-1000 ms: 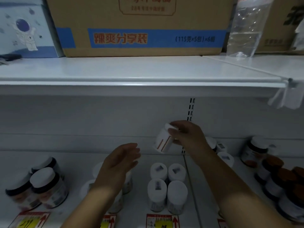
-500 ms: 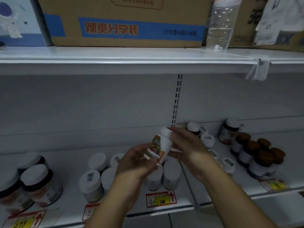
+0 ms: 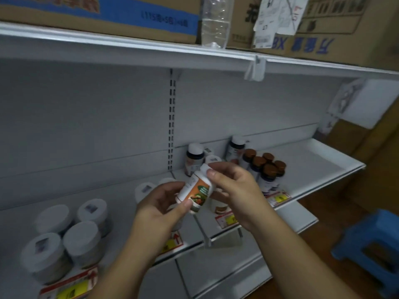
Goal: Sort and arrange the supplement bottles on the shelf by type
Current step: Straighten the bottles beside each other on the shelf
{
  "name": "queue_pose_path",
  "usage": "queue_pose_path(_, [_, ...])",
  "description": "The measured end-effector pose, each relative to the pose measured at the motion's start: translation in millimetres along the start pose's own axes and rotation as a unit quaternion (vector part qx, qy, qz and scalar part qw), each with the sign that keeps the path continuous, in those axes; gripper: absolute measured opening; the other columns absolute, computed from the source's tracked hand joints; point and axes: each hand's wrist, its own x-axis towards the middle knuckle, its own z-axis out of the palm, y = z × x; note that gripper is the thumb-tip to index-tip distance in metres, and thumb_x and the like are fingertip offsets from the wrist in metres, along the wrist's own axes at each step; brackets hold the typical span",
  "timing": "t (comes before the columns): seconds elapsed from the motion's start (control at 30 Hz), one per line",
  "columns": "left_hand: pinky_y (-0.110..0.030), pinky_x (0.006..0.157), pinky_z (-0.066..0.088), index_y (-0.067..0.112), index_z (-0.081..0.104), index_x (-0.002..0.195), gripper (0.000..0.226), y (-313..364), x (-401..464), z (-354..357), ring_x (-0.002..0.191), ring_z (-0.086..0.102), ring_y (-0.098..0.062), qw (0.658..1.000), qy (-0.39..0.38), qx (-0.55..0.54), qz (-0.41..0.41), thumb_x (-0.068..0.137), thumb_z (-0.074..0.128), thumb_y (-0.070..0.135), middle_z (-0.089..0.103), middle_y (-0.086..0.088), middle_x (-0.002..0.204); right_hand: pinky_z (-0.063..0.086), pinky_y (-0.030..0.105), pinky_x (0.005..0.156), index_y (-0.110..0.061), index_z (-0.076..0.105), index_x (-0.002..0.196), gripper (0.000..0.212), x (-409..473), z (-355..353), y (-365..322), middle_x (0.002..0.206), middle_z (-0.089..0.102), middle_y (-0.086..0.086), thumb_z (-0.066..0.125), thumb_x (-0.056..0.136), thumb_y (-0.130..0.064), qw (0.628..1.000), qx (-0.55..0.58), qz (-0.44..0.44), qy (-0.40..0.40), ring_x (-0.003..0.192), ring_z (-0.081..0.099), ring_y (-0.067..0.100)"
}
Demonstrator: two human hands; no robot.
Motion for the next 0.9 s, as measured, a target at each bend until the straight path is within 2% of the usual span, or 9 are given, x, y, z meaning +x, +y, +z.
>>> queue_pose_path(0.1, [-0.017, 0.068, 0.053, 0.019, 0.066, 0.092, 0.03, 0.5, 7.1, 14.0, 0.083, 0.069, -0.009, 1.0, 0.008, 0.025, 0.007, 0.072, 0.071, -0.002, 0.074, 0.002, 0.09, 0.058, 0.024, 0.069, -0.021, 0.066, 0.093, 0.012, 7.9, -19.5, -9.5, 0.089, 0.071, -0.004, 0.065, 0.083, -0.014, 0.999, -0.042, 0.002, -0.028, 0.083, 0.069, 0.009])
queue_pose_path(0.23, [-0.008, 0.063, 0.049, 0.026, 0.065, 0.086, 0.036, 9.2, 36.9, 40.6, 0.077, 0.067, 0.004, 0.998, 0.01, 0.059, 0.021, 0.071, 0.071, -0.007, 0.073, 0.018, 0.079, 0.059, 0.027, 0.069, -0.013, 0.067, 0.093, 0.012, 43.8, -51.5, -34.8, 0.089, 0.07, 0.001, 0.065, 0.082, -0.011, 0.996, -0.062, -0.011, -0.064, 0.078, 0.069, 0.011])
queue_pose_path(0.4, [-0.009, 0.061, 0.049, 0.021, 0.064, 0.089, 0.033, 14.8, 72.5, 89.4, 0.075, 0.067, 0.003, 0.992, 0.052, 0.091, 0.068, 0.073, 0.07, -0.008, 0.069, 0.007, 0.09, 0.054, 0.02, 0.057, -0.016, 0.069, 0.08, 0.008, 88.9, -89.7, -54.3, 0.065, 0.071, -0.011, 0.067, 0.08, -0.009, 0.993, -0.048, -0.054, -0.092, 0.065, 0.068, 0.005])
queue_pose_path(0.57, [-0.006, 0.065, 0.047, 0.022, 0.063, 0.094, 0.022, 3.0, 93.9, 125.0, 0.08, 0.064, 0.009, 0.981, 0.071, 0.168, 0.066, 0.08, 0.068, 0.005, 0.067, 0.011, 0.095, 0.055, 0.019, 0.059, -0.02, 0.068, 0.078, 0.008, 122.5, -126.2, -49.6, 0.074, 0.07, -0.008, 0.071, 0.078, -0.013, 0.99, -0.079, -0.084, -0.083, 0.066, 0.067, 0.006])
queue_pose_path(0.6, [-0.004, 0.067, 0.046, 0.022, 0.063, 0.096, 0.019, -0.6, 96.8, 125.8, 0.081, 0.062, 0.012, 0.977, 0.081, 0.186, 0.064, 0.083, 0.065, 0.008, 0.067, 0.011, 0.098, 0.055, 0.02, 0.065, -0.02, 0.069, 0.082, 0.006, 129.5, -132.8, -45.6, 0.079, 0.068, -0.008, 0.071, 0.078, -0.016, 0.983, -0.135, -0.102, -0.07, 0.071, 0.066, 0.007])
queue_pose_path(0.67, [-0.005, 0.073, 0.047, 0.025, 0.063, 0.096, 0.015, -7.9, 100.0, 124.1, 0.083, 0.061, 0.013, 0.971, 0.131, 0.194, 0.055, 0.087, 0.061, 0.012, 0.067, 0.011, 0.1, 0.049, 0.023, 0.077, -0.016, 0.068, 0.099, 0.022, 144.6, -144.3, -32.8, 0.093, 0.066, -0.005, 0.071, 0.079, -0.024, 0.944, -0.296, -0.134, -0.057, 0.085, 0.062, 0.011])
queue_pose_path(0.73, [-0.017, 0.083, 0.049, 0.031, 0.063, 0.091, 0.018, -15.4, 98.3, 118.8, 0.087, 0.062, 0.006, 0.969, 0.169, 0.175, 0.037, 0.088, 0.059, 0.014, 0.067, 0.011, 0.098, 0.045, 0.026, 0.083, -0.012, 0.065, 0.109, 0.033, 154.2, -151.5, -15.7, 0.104, 0.065, 0.002, 0.068, 0.081, -0.029, 0.905, -0.394, -0.143, -0.074, 0.094, 0.06, 0.017])
queue_pose_path(0.8, [-0.029, 0.088, 0.048, 0.037, 0.064, 0.084, 0.022, -24.9, 95.2, 114.0, 0.093, 0.062, -0.003, 0.966, 0.185, 0.18, 0.015, 0.089, 0.059, 0.016, 0.069, 0.015, 0.094, 0.044, 0.023, 0.077, -0.01, 0.064, 0.108, 0.032, 160.9, -154.1, 2.1, 0.103, 0.064, 0.005, 0.066, 0.083, -0.03, 0.888, -0.426, -0.135, -0.11, 0.09, 0.057, 0.017])
queue_pose_path(0.9, [-0.031, 0.09, 0.048, 0.045, 0.066, 0.081, 0.024, -39.4, 87.4, 104.8, 0.098, 0.062, -0.005, 0.963, 0.196, 0.184, -0.02, 0.088, 0.06, 0.023, 0.07, 0.021, 0.09, 0.032, 0.009, 0.054, -0.017, 0.062, 0.089, 0.013, 166.2, -151.0, 26.8, 0.08, 0.055, -0.006, 0.064, 0.084, -0.028, 0.869, -0.458, -0.105, -0.155, 0.077, 0.049, 0.011])
